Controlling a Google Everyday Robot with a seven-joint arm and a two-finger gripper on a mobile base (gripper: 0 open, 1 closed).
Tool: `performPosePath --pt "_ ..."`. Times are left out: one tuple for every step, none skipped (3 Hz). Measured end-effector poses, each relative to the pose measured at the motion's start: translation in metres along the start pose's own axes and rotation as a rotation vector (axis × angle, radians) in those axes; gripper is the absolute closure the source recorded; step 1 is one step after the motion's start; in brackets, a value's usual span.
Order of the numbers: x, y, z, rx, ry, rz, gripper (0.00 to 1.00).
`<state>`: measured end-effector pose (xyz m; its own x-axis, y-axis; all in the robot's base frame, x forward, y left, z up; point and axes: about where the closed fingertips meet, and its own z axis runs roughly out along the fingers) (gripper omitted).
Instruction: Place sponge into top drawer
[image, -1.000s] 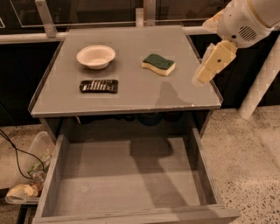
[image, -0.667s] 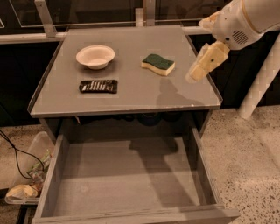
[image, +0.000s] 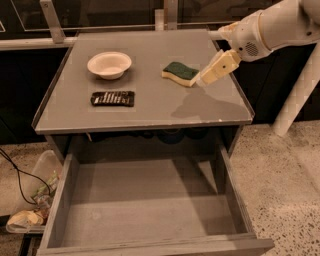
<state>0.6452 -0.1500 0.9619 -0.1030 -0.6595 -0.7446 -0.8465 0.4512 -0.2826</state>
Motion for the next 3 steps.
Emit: performPosePath --pt "0.005 -0.014 0.027 -0.019 -0.020 0.037 0.00" --pt "0.011 -0.025 0.053 -0.043 -0.017 0.061 0.00" --pt "0.019 -0.037 0.080 -0.060 0.005 0.082 0.00"
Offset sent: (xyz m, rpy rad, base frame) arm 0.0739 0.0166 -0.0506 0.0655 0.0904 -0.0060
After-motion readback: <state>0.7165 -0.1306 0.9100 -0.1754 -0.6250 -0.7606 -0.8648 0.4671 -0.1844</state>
